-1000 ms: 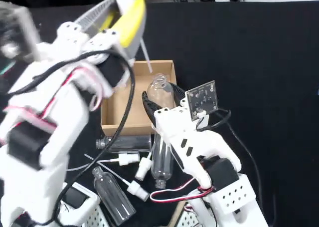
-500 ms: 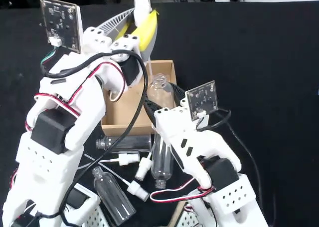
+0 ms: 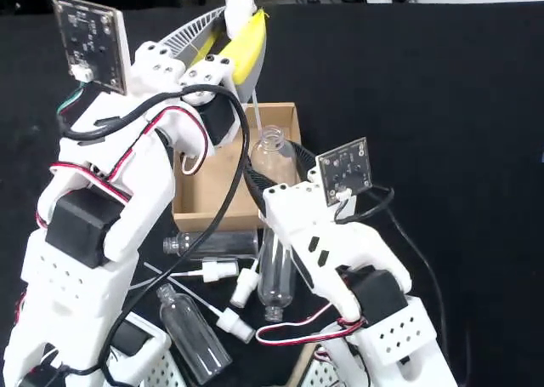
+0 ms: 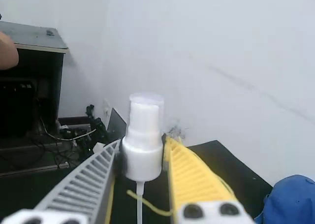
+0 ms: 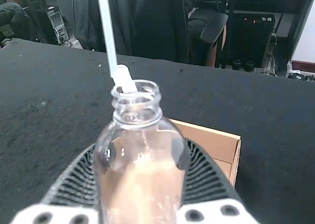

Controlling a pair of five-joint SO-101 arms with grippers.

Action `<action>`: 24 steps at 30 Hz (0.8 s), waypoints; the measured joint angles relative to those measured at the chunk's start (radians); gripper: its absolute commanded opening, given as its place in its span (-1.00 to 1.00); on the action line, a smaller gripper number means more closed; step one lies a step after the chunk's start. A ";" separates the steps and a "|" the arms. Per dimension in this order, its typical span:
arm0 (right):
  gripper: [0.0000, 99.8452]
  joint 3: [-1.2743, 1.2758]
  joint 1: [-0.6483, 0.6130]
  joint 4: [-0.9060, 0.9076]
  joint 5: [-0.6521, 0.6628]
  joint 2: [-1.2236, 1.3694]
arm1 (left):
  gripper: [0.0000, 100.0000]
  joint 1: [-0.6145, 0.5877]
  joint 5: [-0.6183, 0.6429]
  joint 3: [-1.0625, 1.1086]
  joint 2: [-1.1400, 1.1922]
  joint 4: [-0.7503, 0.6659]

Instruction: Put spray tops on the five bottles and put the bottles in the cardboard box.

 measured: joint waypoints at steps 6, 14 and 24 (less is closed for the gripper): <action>-0.98 0.000 0.000 0.000 0.000 0.000 | -0.93 0.043 -0.003 -0.002 0.000 0.000; -0.98 0.000 0.000 0.000 0.000 0.000 | -0.93 0.051 -0.005 0.018 0.000 0.000; -0.98 0.000 0.000 0.000 0.000 0.000 | -0.54 0.071 -0.005 0.173 0.002 0.040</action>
